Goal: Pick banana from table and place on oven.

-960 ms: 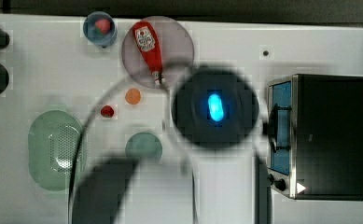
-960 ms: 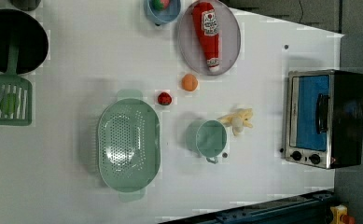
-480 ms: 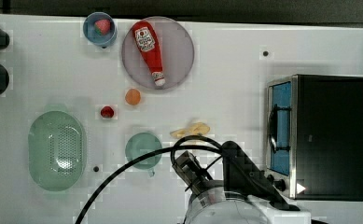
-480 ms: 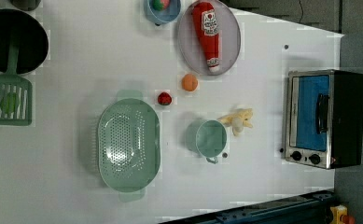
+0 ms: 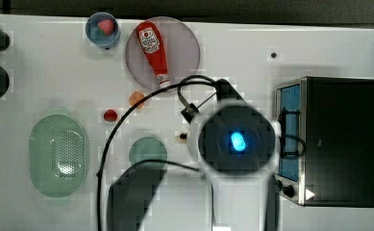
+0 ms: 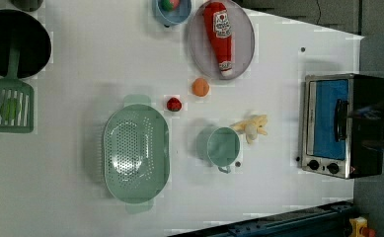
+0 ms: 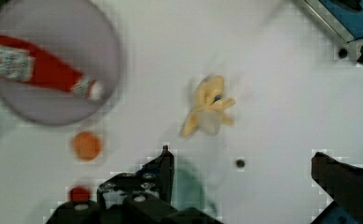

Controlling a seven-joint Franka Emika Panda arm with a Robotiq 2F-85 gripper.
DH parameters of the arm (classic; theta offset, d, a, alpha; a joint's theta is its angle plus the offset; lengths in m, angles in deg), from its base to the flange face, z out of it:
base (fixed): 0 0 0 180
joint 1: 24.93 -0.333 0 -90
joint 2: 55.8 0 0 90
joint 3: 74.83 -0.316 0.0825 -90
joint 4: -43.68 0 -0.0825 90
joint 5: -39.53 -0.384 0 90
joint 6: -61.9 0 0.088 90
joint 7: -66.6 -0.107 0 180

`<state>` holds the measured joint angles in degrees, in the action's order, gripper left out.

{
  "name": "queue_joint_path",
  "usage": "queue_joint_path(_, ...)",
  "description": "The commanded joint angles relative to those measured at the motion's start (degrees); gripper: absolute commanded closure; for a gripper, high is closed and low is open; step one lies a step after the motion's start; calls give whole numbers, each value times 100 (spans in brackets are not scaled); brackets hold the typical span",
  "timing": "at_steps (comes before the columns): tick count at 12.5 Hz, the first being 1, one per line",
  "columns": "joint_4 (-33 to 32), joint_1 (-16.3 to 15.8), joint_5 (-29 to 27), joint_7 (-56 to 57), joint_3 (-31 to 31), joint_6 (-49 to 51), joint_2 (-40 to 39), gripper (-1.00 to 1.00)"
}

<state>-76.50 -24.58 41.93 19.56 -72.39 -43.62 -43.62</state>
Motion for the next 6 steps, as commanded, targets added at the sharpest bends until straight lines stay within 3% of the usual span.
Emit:
queue_joint_path(1, -260, 90, -78, -198, 4, -498, -727, -100)
queue_joint_path(6, -1164, 86, -78, -198, -5, -2437, -1471, -100)
